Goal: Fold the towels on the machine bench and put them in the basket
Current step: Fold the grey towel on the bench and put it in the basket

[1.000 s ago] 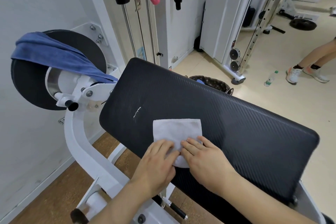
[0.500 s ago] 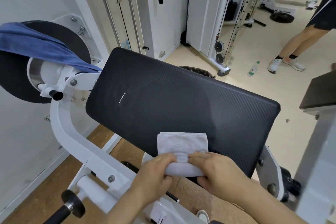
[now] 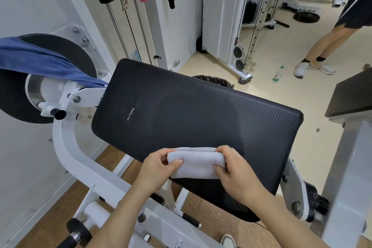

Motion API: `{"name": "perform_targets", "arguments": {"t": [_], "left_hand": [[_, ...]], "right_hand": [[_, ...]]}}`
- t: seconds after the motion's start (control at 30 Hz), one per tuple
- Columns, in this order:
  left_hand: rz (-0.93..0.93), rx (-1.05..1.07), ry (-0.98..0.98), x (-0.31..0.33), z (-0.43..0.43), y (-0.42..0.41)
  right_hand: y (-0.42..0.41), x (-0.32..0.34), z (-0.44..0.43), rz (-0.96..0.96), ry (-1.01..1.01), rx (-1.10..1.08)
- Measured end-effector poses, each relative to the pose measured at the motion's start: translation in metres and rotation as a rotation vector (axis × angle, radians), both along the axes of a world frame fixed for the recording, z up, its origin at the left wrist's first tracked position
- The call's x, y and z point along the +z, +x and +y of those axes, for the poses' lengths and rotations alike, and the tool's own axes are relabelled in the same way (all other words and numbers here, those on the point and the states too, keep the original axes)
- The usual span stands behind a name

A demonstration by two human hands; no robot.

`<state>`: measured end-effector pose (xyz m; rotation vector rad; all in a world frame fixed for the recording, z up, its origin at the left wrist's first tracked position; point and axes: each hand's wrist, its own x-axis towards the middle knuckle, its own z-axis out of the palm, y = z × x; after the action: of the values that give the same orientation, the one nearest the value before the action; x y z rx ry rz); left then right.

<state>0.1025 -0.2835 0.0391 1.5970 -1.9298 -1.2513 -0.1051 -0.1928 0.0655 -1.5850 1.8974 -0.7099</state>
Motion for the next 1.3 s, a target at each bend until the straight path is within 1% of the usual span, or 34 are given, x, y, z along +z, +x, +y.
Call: {"name": "perform_targets", "arguments": {"t": [0.1,0.17,0.27,0.33,0.4,0.47,0.5,0.57,0.63,0.73,0.8,0.87,0.93,1.03,1.1,1.17,1.23,1.3], "left_hand": [[-0.081,0.04,-0.087,-0.004,0.005,-0.009],[-0.127,0.027,-0.137,-0.005,0.006,-0.014],[-0.114,0.037,-0.207,-0.006,0.008,-0.02],[-0.128,0.063,-0.3,-0.007,0.01,-0.024],[-0.188,0.093,-0.442,-0.01,0.01,-0.024],[-0.28,0.072,-0.659,-0.014,0.011,-0.024],[-0.302,0.02,-0.762,-0.016,0.012,-0.025],[-0.314,-0.137,-0.886,-0.02,0.013,-0.028],[-0.307,-0.231,-0.929,-0.026,0.015,-0.027],[-0.294,-0.276,-0.902,-0.029,0.024,-0.018],[-0.346,-0.343,-0.879,-0.027,0.031,-0.012],[-0.42,-0.394,-0.896,-0.028,0.033,-0.01],[-0.443,-0.38,-0.945,-0.031,0.028,-0.013],[-0.424,-0.351,-1.006,-0.033,0.015,-0.019],[-0.428,-0.366,-1.0,-0.03,0.011,-0.022],[-0.429,-0.377,-0.946,-0.021,0.007,-0.023],[-0.378,-0.358,-0.793,-0.006,0.001,-0.021],[-0.215,-0.268,-0.52,0.013,-0.007,-0.015]], "right_hand": [[0.003,-0.001,-0.001,0.006,-0.024,-0.075],[0.005,-0.004,-0.001,0.079,-0.092,-0.146],[0.004,-0.01,-0.001,0.275,-0.218,-0.147],[0.004,-0.015,0.0,0.494,-0.337,-0.086],[0.007,-0.019,-0.001,0.653,-0.443,-0.007],[0.006,-0.023,0.0,0.739,-0.476,0.078],[0.003,-0.024,0.0,0.763,-0.466,0.117],[-0.005,-0.025,0.003,0.797,-0.444,0.18],[-0.011,-0.024,0.006,0.819,-0.424,0.227],[-0.011,-0.029,0.009,0.871,-0.371,0.279],[-0.006,-0.034,0.01,0.891,-0.371,0.281],[-0.001,-0.035,0.008,0.903,-0.37,0.258],[0.002,-0.036,0.007,0.922,-0.361,0.232],[0.004,-0.036,0.002,0.927,-0.345,0.198],[0.004,-0.03,-0.002,0.888,-0.337,0.2],[-0.002,-0.025,-0.009,0.803,-0.307,0.222],[-0.012,-0.017,-0.019,0.599,-0.234,0.203],[-0.018,0.0,-0.029,0.298,-0.137,0.111]]}}
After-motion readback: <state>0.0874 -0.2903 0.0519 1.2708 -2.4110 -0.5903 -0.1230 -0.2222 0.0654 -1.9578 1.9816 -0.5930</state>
